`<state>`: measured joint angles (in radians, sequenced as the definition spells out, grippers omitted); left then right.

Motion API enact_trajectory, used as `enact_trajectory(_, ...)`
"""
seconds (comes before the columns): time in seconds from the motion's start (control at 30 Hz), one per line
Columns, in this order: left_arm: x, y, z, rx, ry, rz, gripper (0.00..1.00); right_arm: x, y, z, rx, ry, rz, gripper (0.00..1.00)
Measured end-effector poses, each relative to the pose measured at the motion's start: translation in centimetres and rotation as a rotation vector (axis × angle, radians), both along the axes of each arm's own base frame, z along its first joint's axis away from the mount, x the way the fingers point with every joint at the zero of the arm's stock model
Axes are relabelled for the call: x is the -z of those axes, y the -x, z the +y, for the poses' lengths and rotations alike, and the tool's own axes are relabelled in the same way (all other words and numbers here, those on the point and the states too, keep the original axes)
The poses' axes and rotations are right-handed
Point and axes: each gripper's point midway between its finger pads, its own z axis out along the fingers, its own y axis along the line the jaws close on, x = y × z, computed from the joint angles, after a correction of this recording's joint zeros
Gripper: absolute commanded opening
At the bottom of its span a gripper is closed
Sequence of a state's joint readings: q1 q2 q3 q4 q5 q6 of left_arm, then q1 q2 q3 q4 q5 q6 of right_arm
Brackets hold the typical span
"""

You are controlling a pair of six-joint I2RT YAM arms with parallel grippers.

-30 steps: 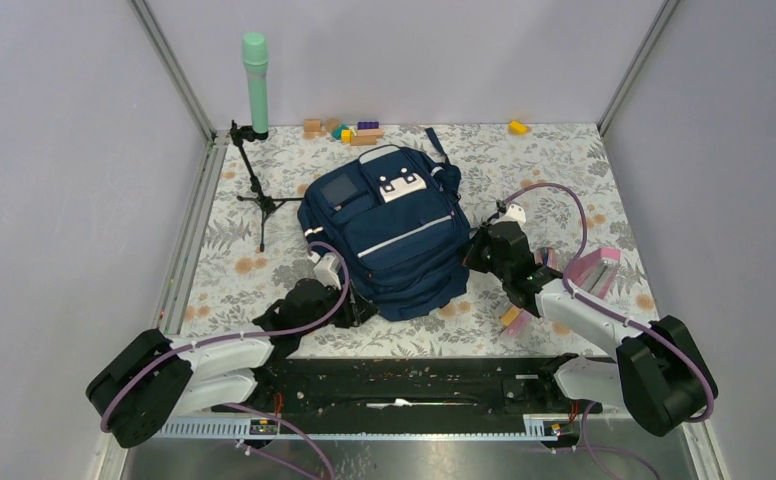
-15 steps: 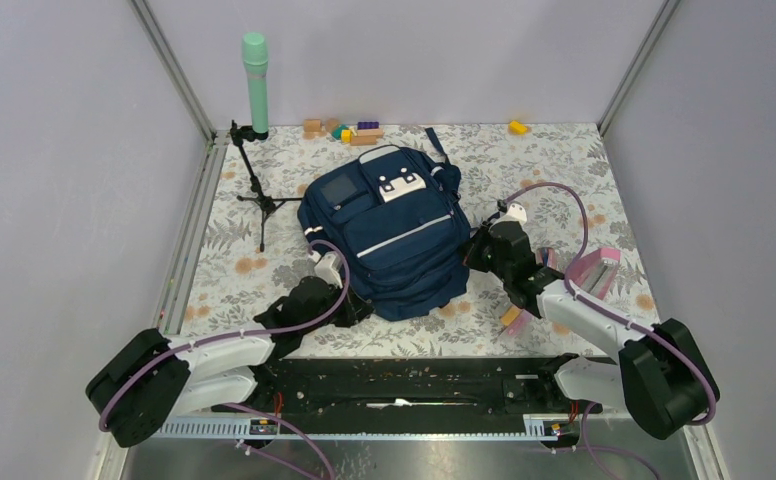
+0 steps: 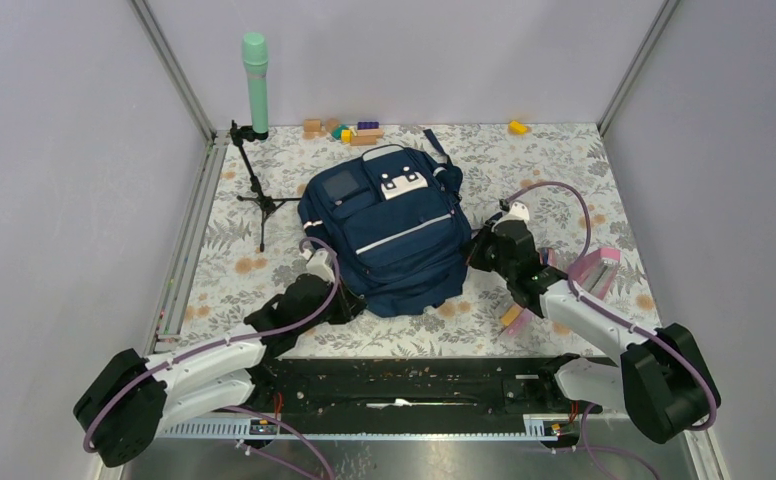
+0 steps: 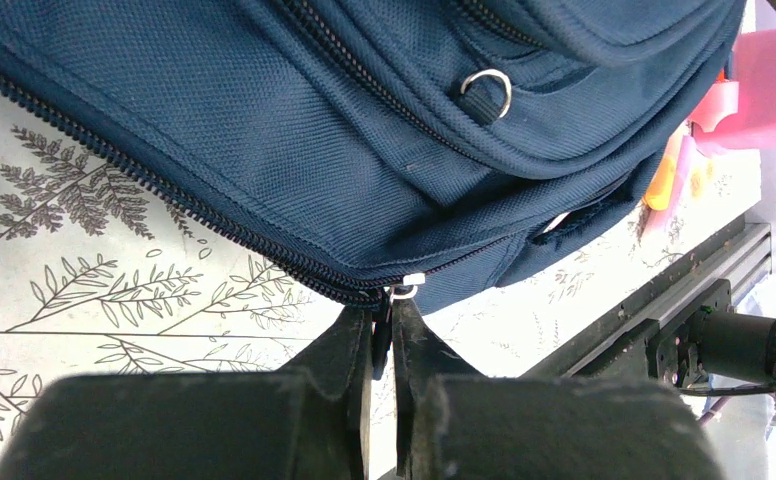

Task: Pack the student bag
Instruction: Zip the student bag at the center of the board.

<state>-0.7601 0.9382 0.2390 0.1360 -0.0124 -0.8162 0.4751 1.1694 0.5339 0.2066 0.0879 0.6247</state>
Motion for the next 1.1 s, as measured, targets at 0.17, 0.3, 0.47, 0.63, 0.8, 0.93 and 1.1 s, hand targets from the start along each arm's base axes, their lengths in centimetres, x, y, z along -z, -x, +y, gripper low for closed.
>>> enact_trajectory(0.17, -0.3, 0.1, 0.0, 0.050, -0.017, -0.031, 0.00, -0.4, 0.4, 0.3, -0.095, 0.013, -0.019, 0.57)
enact_trajectory(0.3, -0.5, 0.2, 0.0, 0.086, -0.043, -0.045, 0.00, -2.2, 1.4, 0.4, -0.166, 0.009, -0.067, 0.65)
enact_trajectory(0.47, -0.6, 0.1, -0.3, 0.118, -0.057, -0.053, 0.00, -3.0, 4.8, 0.3, -0.208, -0.070, -0.087, 0.65)
enact_trajectory(0.63, 0.0, 0.2, -0.6, 0.141, -0.068, -0.037, 0.00, 2.2, 8.7, 0.9, -0.207, -0.175, 0.102, 0.66)
enact_trajectory(0.8, -0.3, 0.2, -1.1, 0.167, -0.058, -0.034, 0.00, 4.4, 11.0, 3.4, -0.253, -0.227, 0.230, 0.75)
enact_trajectory(0.93, -0.4, 0.2, -1.3, 0.176, -0.055, -0.037, 0.00, 4.0, 10.7, 5.0, -0.244, -0.312, 0.219, 0.76)
enact_trajectory(1.1, -0.4, 0.2, -1.3, 0.179, -0.055, -0.036, 0.00, 4.9, 10.5, 5.5, -0.176, -0.354, 0.221, 0.75)
